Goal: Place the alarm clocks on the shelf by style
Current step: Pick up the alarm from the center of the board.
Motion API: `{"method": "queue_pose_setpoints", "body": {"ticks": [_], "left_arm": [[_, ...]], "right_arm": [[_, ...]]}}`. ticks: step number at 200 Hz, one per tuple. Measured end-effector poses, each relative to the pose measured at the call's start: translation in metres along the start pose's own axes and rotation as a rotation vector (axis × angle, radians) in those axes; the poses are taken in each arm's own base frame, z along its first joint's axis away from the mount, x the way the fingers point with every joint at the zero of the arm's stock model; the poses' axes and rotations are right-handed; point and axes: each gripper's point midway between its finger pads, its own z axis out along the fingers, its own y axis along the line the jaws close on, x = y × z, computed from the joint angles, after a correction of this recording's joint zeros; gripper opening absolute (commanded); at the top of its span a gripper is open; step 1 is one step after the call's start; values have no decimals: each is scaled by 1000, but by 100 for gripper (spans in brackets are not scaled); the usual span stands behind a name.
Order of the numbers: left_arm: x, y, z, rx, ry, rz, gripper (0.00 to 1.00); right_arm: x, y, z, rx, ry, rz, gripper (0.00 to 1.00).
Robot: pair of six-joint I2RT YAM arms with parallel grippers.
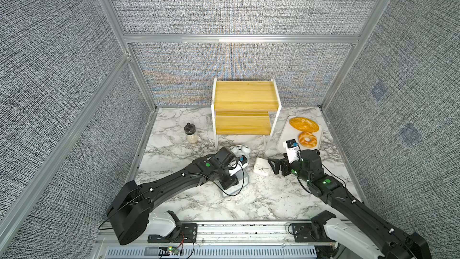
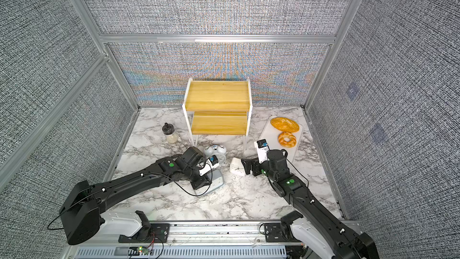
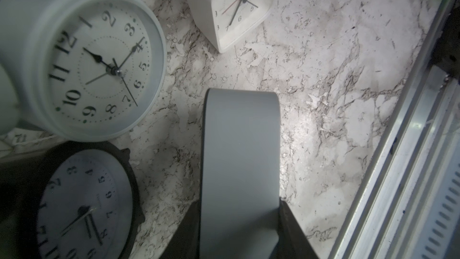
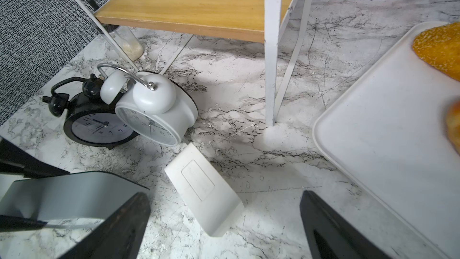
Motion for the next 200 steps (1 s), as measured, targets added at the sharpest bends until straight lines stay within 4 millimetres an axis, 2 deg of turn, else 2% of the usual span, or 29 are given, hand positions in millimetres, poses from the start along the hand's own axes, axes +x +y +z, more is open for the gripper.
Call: {"method": "queue_pose_setpoints", "body": {"ticks": [26, 73, 106, 150, 177, 200], "left_arm": [[-2, -2, -5, 6, -5, 12, 33], [-25, 0, -27, -17, -54, 36, 32], [-44, 6, -50, -32, -95, 58, 33], [-62, 12, -85, -10, -141, 113, 33], [-66, 4, -95, 46, -131, 181, 33], [-68, -2, -100, 86, -120, 239, 33]], "right_arm": [[5, 3, 1, -19, 14, 1, 99], [-2, 16, 1, -94, -28, -40, 99], [-8, 44, -9, -250, -107, -154, 99], [-16, 90, -27, -510, -170, -356, 98], [-31, 110, -30, -621, -174, -455, 95], [-37, 126, -33, -710, -159, -518, 93]]}}
